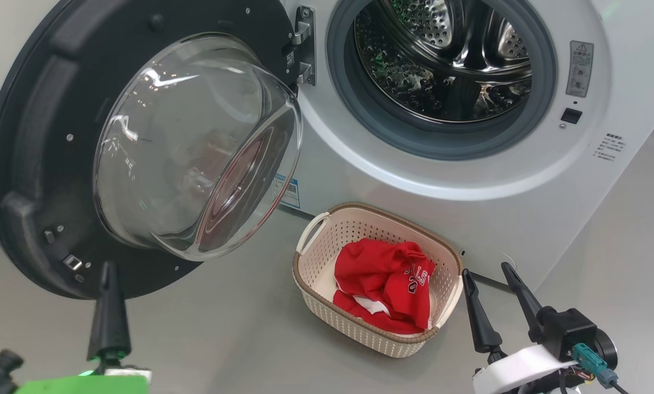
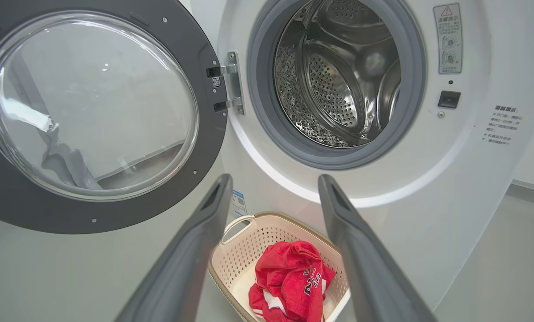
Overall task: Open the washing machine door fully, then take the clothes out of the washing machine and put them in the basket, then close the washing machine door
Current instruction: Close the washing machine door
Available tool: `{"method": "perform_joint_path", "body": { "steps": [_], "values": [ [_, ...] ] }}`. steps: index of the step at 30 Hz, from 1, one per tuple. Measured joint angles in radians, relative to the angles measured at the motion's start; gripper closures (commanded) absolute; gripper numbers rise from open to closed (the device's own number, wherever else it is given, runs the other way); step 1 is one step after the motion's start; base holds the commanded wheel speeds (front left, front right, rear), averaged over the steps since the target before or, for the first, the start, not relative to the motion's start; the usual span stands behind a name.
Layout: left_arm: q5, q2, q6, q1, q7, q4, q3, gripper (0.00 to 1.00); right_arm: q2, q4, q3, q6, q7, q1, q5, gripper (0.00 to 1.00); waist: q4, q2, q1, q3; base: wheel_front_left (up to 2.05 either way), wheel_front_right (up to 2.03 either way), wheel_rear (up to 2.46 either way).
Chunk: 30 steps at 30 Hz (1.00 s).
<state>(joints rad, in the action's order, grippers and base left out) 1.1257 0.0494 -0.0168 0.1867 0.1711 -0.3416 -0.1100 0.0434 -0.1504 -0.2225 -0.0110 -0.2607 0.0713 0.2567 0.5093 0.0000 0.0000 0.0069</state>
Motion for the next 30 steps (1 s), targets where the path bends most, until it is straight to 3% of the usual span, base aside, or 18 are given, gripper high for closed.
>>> {"method": "perform_joint_path", "body": {
  "steps": [6, 10, 13, 17, 24, 30],
  "values": [
    [0.280, -0.002, 0.067, -0.035, 0.038, -0.058, 0.148, 1.00, 0.000, 0.004, 0.004, 0.004, 0.000, 0.000, 0.005, 0.00, 0.012, 0.0000, 0.0000, 0.008, 0.00, 0.00, 0.00],
    [0.305, -0.003, 0.076, -0.058, 0.036, -0.060, 0.286, 1.00, 0.000, 0.004, 0.004, 0.003, 0.000, 0.000, 0.010, 0.00, 0.016, 0.0000, 0.0000, 0.015, 0.00, 0.00, 0.00],
    [0.317, 0.013, 0.076, -0.063, 0.023, -0.050, 0.332, 1.00, 0.000, 0.004, 0.006, 0.003, 0.000, 0.000, 0.025, 0.00, 0.018, 0.0000, 0.0000, 0.019, 0.00, 0.00, 0.00],
    [0.375, 0.092, 0.074, -0.082, -0.027, -0.005, 0.405, 1.00, 0.000, 0.006, 0.006, 0.003, 0.000, -0.001, 0.028, 0.00, 0.020, 0.0000, 0.0000, 0.029, 0.00, 0.00, 0.00],
    [0.544, 0.184, 0.025, -0.162, -0.120, 0.148, 0.503, 1.00, 0.002, 0.004, 0.000, -0.006, 0.000, -0.005, 0.027, 0.00, 0.023, 0.0000, 0.0000, 0.054, 0.00, 0.00, 0.00],
    [0.620, 0.269, -0.041, -0.220, -0.239, 0.295, 0.501, 1.00, 0.019, 0.005, -0.002, -0.008, 0.002, -0.013, 0.024, 0.00, 0.019, 0.0000, 0.0000, 0.070, 0.00, 0.00, 0.00]
  ]
}}
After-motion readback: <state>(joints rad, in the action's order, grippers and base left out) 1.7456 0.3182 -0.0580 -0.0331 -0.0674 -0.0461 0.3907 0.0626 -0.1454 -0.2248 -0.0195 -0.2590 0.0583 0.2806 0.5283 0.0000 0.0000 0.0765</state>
